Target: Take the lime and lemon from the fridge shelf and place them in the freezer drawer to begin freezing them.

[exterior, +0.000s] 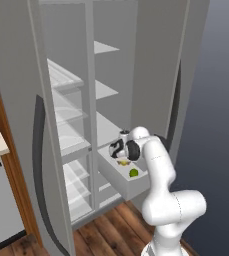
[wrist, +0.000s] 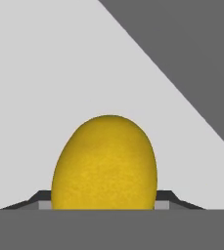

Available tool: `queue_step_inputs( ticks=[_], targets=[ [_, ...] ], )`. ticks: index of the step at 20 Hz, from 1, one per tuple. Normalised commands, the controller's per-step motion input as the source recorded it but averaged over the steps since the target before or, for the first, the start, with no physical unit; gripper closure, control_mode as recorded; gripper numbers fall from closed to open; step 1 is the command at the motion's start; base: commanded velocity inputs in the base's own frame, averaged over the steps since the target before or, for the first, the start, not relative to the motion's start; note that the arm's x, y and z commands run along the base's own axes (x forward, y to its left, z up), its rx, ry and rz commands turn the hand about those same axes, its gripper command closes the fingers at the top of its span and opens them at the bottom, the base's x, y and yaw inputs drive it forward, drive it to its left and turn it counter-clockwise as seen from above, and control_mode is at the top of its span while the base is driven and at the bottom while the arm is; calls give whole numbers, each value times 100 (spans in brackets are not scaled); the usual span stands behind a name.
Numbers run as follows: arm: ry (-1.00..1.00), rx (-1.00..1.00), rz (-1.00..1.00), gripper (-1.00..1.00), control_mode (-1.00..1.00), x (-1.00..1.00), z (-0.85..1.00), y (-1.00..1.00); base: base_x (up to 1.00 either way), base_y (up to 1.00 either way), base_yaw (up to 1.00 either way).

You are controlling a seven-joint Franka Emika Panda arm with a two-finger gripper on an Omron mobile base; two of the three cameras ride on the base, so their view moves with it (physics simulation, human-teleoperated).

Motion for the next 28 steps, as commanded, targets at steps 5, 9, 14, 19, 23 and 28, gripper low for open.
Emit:
queue_step_inputs(
  ticks=[5, 9, 14, 19, 23, 28],
  targets=[
    [4, 0, 0, -100, -100, 23, -18, -3, 0, 0, 0],
    [0, 0, 0, -100, -100, 0, 0, 0, 0, 0, 0],
    [0, 0, 0, -100, -100, -1, 20, 0, 0, 0, 0],
    [-1, 0, 0, -100, -100, -39, 40, 2, 0, 0, 0],
    [-7, 0, 0, -100, -100, -90, 45, 0, 0, 0, 0],
    [-9, 0, 0, -100, -100, -100, 31, 1, 0, 0, 0]
  ],
)
